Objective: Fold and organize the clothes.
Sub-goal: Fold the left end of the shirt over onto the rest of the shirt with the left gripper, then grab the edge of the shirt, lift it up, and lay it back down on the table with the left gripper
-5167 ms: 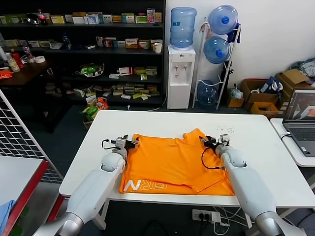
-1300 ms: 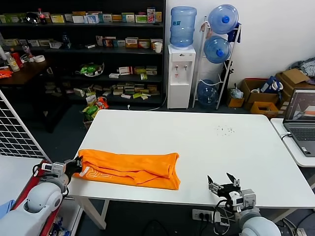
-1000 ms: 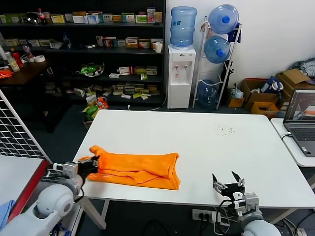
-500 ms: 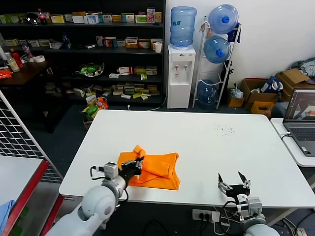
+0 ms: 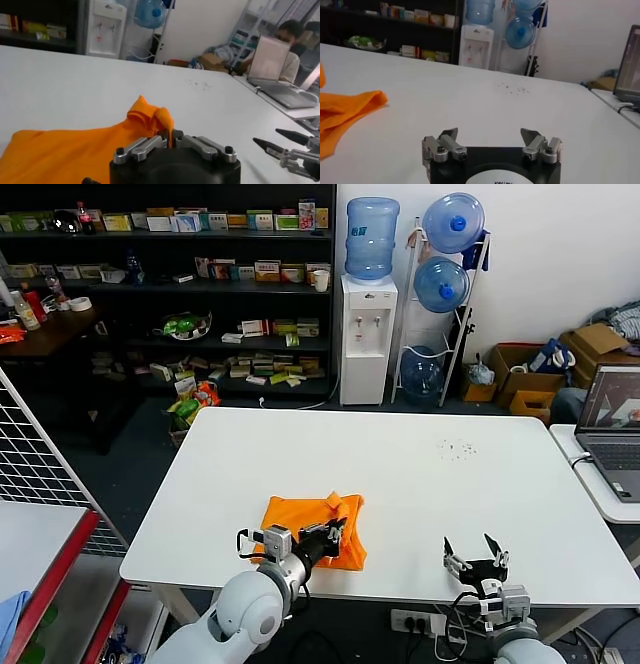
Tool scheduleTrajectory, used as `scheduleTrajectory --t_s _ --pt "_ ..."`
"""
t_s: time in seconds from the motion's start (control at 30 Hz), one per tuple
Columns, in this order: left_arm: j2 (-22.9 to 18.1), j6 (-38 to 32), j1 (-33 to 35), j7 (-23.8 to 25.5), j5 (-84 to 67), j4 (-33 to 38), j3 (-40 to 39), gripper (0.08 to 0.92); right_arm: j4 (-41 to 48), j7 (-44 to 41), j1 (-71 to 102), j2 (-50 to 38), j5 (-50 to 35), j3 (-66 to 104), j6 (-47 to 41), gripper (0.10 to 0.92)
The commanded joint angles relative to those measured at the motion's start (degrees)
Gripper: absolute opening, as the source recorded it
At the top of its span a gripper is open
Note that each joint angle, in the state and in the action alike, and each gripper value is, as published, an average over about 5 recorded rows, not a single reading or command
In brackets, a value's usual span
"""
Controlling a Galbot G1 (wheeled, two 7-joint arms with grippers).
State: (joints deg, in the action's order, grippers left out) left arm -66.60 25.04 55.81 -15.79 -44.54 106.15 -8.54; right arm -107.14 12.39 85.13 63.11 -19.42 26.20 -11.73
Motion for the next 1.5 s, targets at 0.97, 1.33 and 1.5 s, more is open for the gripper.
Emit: scheduleTrajectory --t_s 0.97,1.33,1.5 --pt "15.2 3.0 6.1 11.1 -2.5 -9.1 18.5 0.822 -0.7 -2.2 0.0 -1.1 1.6 -2.8 -0.3 0.823" --pt "11.9 4.9 1.3 16.1 -7.3 -14.7 16.9 0.823 -0.7 -2.3 0.6 -1.0 1.6 -2.3 -0.4 0.823" --pt "10.7 5.0 0.2 16.5 -8.4 -15.6 16.1 0.823 -0.6 -2.3 0.6 -1.0 1.5 -2.1 -0.4 0.823"
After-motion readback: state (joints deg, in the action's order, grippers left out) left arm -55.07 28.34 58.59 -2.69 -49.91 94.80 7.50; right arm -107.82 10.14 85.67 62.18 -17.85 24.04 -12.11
